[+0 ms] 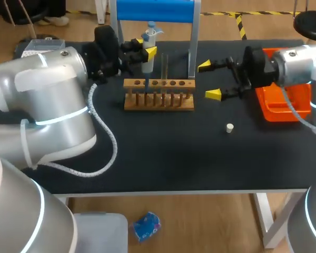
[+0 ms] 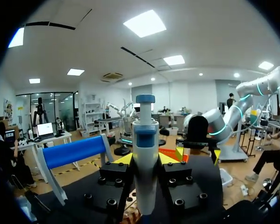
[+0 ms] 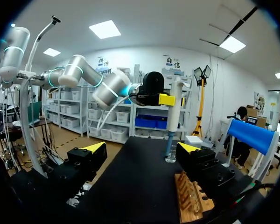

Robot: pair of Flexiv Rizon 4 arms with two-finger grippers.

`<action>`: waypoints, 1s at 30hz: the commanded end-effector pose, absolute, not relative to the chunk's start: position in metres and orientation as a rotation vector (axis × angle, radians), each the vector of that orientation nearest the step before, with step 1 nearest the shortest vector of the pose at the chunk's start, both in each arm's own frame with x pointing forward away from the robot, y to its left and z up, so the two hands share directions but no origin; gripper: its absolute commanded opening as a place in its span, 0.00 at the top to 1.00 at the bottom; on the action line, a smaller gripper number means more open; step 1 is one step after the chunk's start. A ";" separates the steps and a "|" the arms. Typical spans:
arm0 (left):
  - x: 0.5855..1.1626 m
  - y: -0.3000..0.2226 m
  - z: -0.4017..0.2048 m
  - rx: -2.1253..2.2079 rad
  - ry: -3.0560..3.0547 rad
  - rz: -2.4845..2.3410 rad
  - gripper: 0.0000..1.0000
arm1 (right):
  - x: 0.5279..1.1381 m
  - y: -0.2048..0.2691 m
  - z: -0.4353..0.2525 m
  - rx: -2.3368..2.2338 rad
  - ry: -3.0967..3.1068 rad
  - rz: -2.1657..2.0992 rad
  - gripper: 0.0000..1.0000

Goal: Invert the test tube, pick up the pipette, mount the tip to pipette, aspirate from beaker and dispense into the tube, eject the tip, return the pipette, and cap with the stopper.

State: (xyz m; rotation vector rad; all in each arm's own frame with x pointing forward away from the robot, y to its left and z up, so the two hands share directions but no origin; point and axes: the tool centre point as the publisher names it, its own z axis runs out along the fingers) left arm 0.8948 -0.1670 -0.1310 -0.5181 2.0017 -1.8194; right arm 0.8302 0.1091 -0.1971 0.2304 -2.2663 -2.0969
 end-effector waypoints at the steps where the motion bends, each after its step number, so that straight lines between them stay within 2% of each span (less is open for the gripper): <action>1: 0.892 -0.176 -0.134 -0.636 1.888 -1.731 1.00 | 0.826 0.108 -0.194 0.222 -2.281 -2.092 0.00; 15: 0.892 -0.176 -0.134 -0.636 1.888 -1.731 1.00 | 0.826 0.108 -0.194 0.222 -2.281 -2.092 0.00; 30: 0.963 -0.152 -0.118 -0.900 1.817 -1.533 1.00 | 0.879 0.084 -0.194 -0.177 -2.399 -2.067 0.00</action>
